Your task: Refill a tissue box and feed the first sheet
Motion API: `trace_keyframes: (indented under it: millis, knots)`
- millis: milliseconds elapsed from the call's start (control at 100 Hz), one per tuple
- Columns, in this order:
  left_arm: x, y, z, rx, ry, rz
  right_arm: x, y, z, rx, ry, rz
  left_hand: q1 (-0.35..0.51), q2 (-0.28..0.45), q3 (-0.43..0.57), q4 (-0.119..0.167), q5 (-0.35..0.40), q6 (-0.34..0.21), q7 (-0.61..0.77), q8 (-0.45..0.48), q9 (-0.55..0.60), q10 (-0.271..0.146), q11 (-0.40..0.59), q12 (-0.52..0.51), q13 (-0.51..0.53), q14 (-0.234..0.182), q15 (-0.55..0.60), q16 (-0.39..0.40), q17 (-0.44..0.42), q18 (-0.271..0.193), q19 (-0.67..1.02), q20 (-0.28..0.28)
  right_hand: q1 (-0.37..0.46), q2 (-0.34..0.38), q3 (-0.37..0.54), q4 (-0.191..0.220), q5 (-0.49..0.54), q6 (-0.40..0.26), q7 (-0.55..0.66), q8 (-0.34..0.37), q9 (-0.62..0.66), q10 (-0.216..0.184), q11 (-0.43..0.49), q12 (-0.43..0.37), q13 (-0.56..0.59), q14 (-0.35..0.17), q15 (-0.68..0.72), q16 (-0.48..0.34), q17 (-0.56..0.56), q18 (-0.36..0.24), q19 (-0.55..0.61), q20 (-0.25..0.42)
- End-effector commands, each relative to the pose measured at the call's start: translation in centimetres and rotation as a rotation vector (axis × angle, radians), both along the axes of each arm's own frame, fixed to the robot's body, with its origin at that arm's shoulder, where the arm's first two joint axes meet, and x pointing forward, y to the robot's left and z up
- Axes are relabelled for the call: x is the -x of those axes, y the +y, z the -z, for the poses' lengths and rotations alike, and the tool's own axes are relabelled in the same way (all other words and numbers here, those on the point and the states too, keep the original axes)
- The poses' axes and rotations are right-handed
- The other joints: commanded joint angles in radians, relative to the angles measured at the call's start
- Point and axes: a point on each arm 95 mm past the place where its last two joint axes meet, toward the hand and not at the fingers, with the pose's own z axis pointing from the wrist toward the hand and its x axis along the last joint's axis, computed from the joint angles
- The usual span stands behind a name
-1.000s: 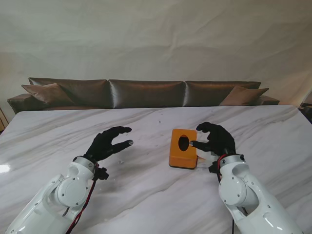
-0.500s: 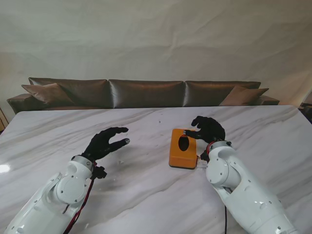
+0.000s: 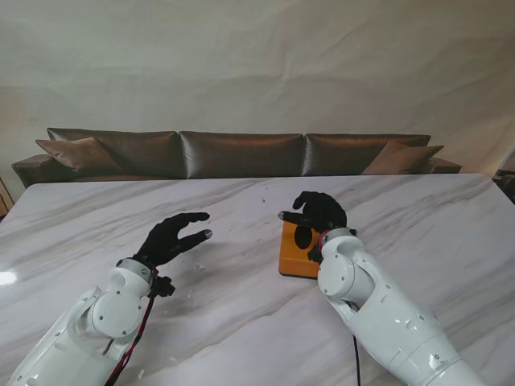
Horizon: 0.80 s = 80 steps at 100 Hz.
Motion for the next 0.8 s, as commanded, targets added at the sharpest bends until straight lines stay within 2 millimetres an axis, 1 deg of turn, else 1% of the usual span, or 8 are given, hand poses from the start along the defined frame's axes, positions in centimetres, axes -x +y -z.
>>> trace_keyframes:
  millis: [0,50,80,240,380,790]
  knots:
    - [0.1,-0.1,0.4,0.006,0.014,0.006,-0.1,0.7,0.6,-0.013,0.025,-0.016,-0.015,0.037,0.008,0.041,0.017,0.01,0.012,0.018,0.011,0.005,0.02,0.011,0.029,0.004,0.01,0.012,0.004,0.027,-0.436,0.017,0.002,0.021,-0.015,0.02,-0.003,0.022,-0.001,-0.009,-0.011,0.019,0.014,-0.011,-0.007,0.172,0.017,-0.017,-0.007,-0.092,-0.034,-0.047]
    - [0.1,-0.1,0.5,0.007,0.017,0.006,-0.1,0.9,0.9,-0.02,0.035,-0.016,-0.015,0.036,0.009,0.041,0.018,0.01,0.013,0.019,0.012,0.004,0.02,0.011,0.029,0.004,0.01,0.012,0.004,0.026,-0.435,0.017,0.001,0.015,-0.011,0.019,0.0,0.027,-0.002,-0.01,-0.011,0.022,0.016,-0.011,-0.013,0.183,0.018,-0.015,-0.02,-0.052,-0.077,-0.083]
    - [0.1,-0.1,0.5,0.007,0.018,0.007,-0.1,1.0,1.1,-0.023,0.04,-0.015,-0.015,0.036,0.01,0.041,0.018,0.011,0.013,0.019,0.011,0.005,0.02,0.011,0.03,0.004,0.011,0.013,0.004,0.026,-0.435,0.018,0.001,0.015,-0.009,0.019,0.0,0.029,-0.002,-0.01,-0.013,0.025,0.016,-0.01,-0.017,0.187,0.018,-0.015,-0.025,-0.04,-0.091,-0.099]
    - [0.1,0.1,0.6,0.008,0.022,0.005,-0.1,1.4,1.9,-0.039,0.067,-0.016,-0.016,0.037,0.013,0.041,0.018,0.011,0.014,0.02,0.011,0.004,0.021,0.012,0.029,0.005,0.011,0.013,0.005,0.028,-0.433,0.019,0.002,0.017,-0.01,0.018,-0.005,0.035,-0.007,-0.013,-0.024,0.032,0.017,-0.01,-0.031,0.207,0.017,-0.012,-0.038,-0.009,-0.116,-0.135]
    - [0.2,0.1,0.6,0.013,0.023,0.002,0.1,1.9,2.4,-0.045,0.084,-0.026,-0.016,0.038,0.017,0.042,0.019,0.011,0.015,0.02,0.01,0.005,0.021,0.012,0.028,0.004,0.011,0.014,0.004,0.026,-0.433,0.02,0.0,0.025,-0.015,0.019,-0.012,0.033,-0.009,-0.013,-0.029,0.029,0.017,-0.009,-0.035,0.217,0.021,-0.009,-0.037,-0.001,-0.115,-0.148]
    - [0.6,0.4,0.7,0.018,0.021,-0.009,0.5,4.1,3.5,-0.083,0.139,-0.133,-0.019,0.038,0.022,0.042,0.018,0.011,0.016,0.021,0.006,0.005,0.022,0.013,0.027,0.004,0.011,0.015,0.004,0.027,-0.432,0.022,0.01,0.043,-0.032,0.025,-0.021,0.027,-0.008,-0.012,-0.033,0.024,0.02,-0.008,-0.051,0.216,0.015,-0.008,-0.045,0.007,-0.127,-0.175]
